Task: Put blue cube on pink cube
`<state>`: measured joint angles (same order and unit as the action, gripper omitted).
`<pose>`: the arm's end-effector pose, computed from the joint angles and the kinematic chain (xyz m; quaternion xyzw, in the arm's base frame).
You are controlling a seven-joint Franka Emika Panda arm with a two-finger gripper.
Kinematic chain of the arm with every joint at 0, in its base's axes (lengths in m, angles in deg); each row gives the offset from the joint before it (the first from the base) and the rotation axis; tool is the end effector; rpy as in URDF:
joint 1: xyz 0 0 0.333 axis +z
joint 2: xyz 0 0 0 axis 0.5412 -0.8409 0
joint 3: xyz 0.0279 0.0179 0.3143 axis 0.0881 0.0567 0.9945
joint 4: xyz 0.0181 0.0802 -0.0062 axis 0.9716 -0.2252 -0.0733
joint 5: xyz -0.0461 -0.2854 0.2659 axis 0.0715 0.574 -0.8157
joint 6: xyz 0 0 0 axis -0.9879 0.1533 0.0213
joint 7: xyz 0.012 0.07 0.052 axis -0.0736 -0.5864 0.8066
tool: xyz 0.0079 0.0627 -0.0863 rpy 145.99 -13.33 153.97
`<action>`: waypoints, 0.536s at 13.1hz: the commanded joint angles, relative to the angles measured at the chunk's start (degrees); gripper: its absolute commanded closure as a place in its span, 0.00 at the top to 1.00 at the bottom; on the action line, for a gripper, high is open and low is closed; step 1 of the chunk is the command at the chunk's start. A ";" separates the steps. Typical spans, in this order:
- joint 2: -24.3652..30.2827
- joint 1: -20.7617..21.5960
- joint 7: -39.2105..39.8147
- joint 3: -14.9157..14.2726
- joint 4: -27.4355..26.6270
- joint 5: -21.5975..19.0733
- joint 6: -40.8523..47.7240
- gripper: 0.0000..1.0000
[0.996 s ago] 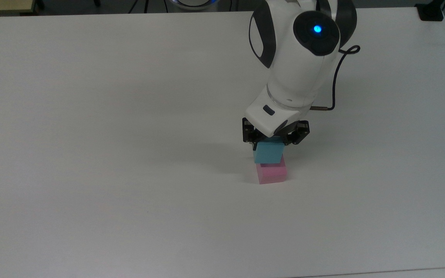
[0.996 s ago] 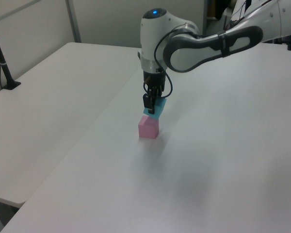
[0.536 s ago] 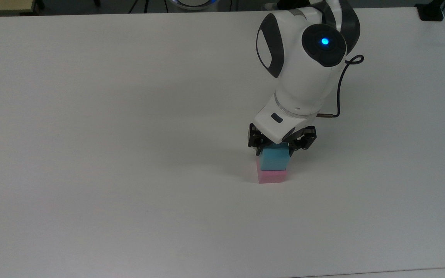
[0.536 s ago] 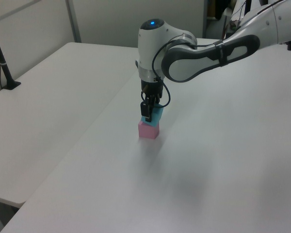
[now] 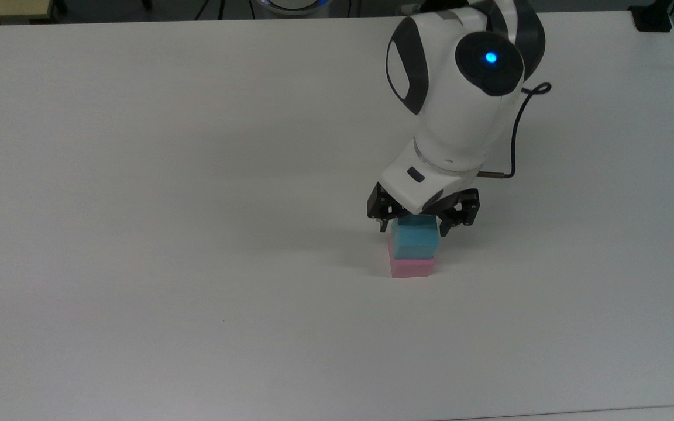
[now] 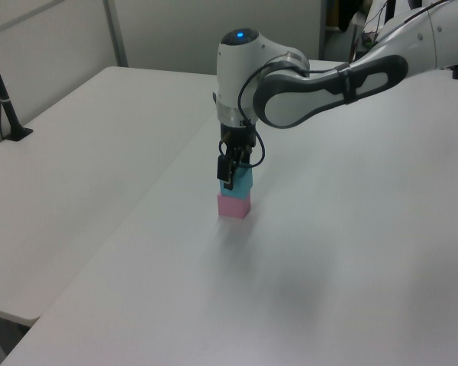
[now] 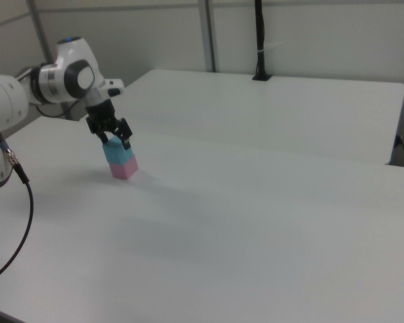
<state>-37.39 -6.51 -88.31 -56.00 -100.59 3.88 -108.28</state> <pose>0.7256 0.2431 0.3968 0.9972 -0.0130 0.0617 0.0413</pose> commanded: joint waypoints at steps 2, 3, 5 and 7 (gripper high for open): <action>15.33 -3.22 3.12 -0.12 -5.09 -1.53 13.96 1.00; 20.42 -5.23 4.69 0.58 -9.38 -1.44 15.30 1.00; 30.88 -12.06 8.91 6.44 -19.13 -0.74 16.36 1.00; 37.58 -18.32 12.42 10.06 -23.38 -0.47 20.03 1.00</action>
<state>-10.62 -18.51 -80.05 -50.71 -112.84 3.89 -90.39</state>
